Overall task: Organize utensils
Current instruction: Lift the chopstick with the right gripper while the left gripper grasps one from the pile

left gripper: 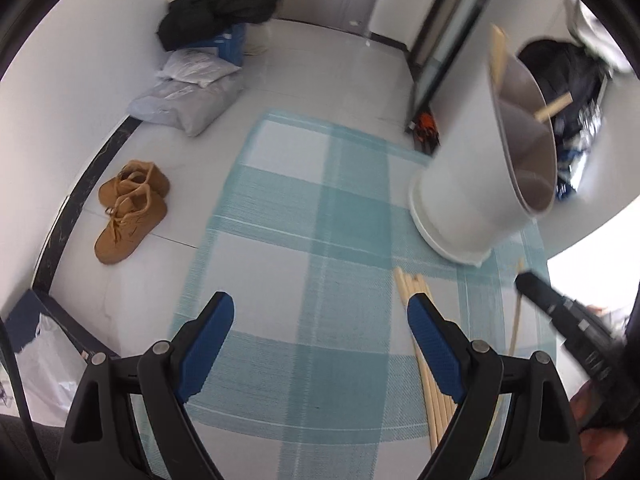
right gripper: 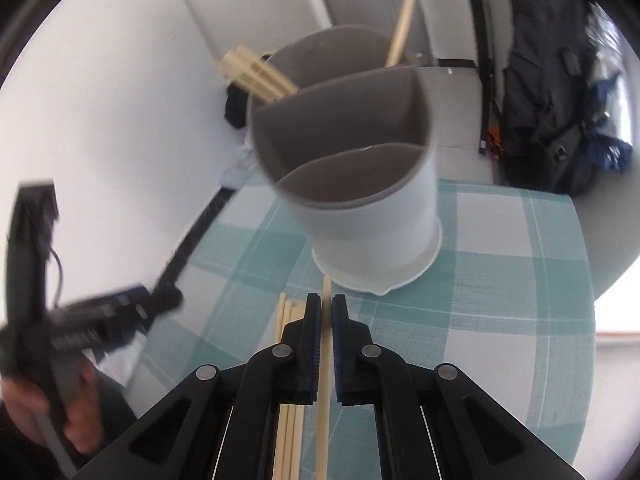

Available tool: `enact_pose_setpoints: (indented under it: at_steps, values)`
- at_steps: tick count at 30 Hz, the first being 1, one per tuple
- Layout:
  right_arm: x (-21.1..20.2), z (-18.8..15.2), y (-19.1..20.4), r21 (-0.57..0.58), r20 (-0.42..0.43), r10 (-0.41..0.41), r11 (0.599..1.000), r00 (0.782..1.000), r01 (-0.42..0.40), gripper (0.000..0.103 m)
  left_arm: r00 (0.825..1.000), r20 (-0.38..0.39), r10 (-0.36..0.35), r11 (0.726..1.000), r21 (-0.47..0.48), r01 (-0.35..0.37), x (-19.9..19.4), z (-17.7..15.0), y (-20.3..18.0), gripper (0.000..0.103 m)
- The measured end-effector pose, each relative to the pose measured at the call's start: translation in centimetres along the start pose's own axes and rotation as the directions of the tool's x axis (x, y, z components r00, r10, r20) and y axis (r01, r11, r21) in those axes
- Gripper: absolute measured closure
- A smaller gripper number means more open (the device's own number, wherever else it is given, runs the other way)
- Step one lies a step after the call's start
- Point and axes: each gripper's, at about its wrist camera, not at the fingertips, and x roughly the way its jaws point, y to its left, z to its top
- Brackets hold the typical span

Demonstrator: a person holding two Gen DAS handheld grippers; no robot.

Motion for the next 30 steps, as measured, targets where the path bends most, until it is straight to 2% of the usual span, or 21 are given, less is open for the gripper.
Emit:
enact_pose_setpoints:
  at_steps: [4, 11, 17, 21, 30]
  values:
    - [-2.0, 0.0, -2.0, 0.089, 0.062, 0.037, 0.995, 0.997, -0.043, 0.099, 0.998, -0.070, 0.005, 0.998, 0.067, 0.000, 1.7, -0.9, -2.1, 0.017]
    - [-4.4, -0.7, -4.6, 0.193, 0.163, 0.023, 0.980, 0.986, -0.054, 0.098, 0.993, -0.098, 0.071, 0.986, 0.155, -0.056, 2.9, -1.3, -3.6, 0.017]
    - [-5.1, -1.0, -4.0, 0.143, 0.183, -0.018, 0.990, 0.983, -0.008, 0.098, 0.987, -0.129, 0.100, 0.986, 0.147, -0.081, 3.9, -1.6, -3.4, 0.017]
    - [-5.2, -0.9, -3.3, 0.094, 0.199, -0.012, 0.996, 0.980, -0.007, 0.098, 0.985, -0.112, 0.128, 0.975, 0.195, -0.105, 4.1, -2.0, -4.1, 0.017]
    - [-5.7, -0.6, -3.3, 0.074, 0.240, 0.004, 0.997, 0.971, -0.022, 0.098, 0.984, -0.118, 0.136, 0.973, 0.205, -0.110, 3.8, -2.3, -4.2, 0.017]
